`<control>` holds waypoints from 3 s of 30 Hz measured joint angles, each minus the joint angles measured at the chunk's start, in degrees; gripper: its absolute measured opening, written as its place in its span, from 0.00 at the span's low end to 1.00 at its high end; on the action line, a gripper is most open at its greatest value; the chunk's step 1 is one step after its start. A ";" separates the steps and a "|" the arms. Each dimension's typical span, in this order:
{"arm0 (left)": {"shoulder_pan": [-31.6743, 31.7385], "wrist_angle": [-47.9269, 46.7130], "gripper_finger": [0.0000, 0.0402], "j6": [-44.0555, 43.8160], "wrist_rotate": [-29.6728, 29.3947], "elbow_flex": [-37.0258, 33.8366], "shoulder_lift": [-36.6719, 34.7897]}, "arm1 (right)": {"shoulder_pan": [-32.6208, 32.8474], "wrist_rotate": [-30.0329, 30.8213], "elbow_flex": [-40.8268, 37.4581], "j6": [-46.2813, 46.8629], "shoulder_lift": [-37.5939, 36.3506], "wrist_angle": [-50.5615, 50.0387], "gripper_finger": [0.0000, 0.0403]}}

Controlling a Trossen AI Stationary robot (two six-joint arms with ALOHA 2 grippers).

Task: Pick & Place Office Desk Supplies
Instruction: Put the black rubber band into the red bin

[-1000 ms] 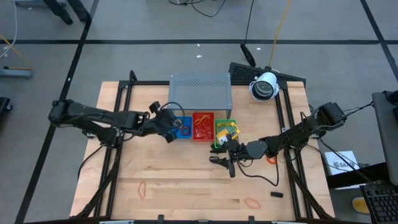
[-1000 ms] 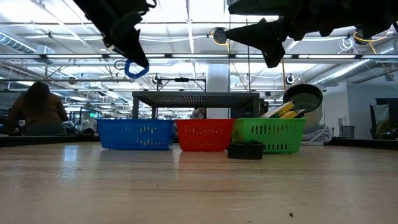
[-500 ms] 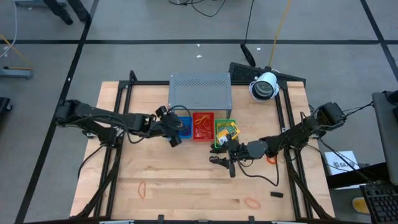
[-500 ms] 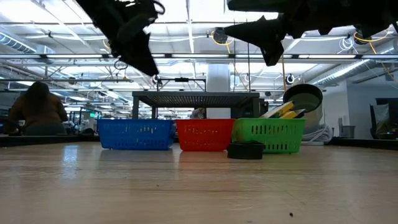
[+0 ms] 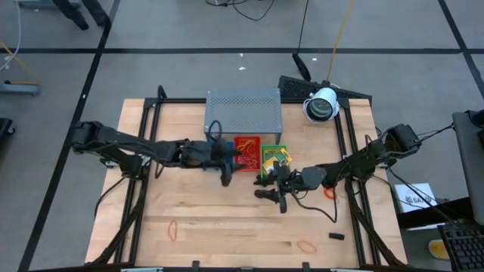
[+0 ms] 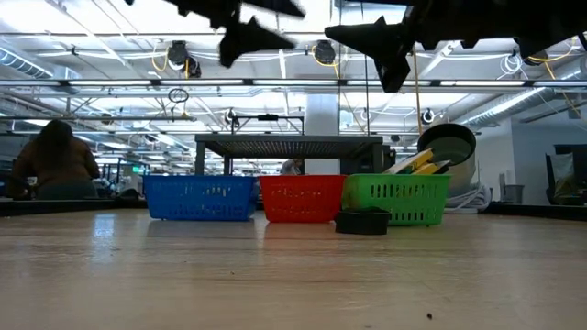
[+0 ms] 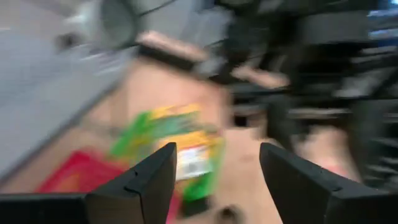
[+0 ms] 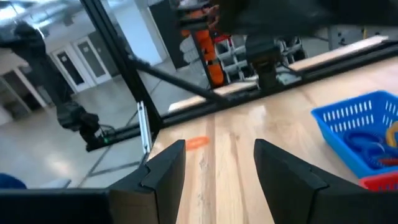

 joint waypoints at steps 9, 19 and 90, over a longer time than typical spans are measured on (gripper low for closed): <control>-4.13 12.47 0.56 4.64 11.93 -0.07 3.08 | -1.24 0.13 0.02 -0.03 0.00 5.78 0.44; -5.35 12.40 0.56 7.10 11.98 -0.07 3.60 | -1.94 0.35 0.02 -0.03 0.01 3.03 0.43; -8.69 12.96 0.56 4.51 10.88 -0.04 3.51 | -1.96 0.11 0.04 -6.96 0.09 9.15 0.45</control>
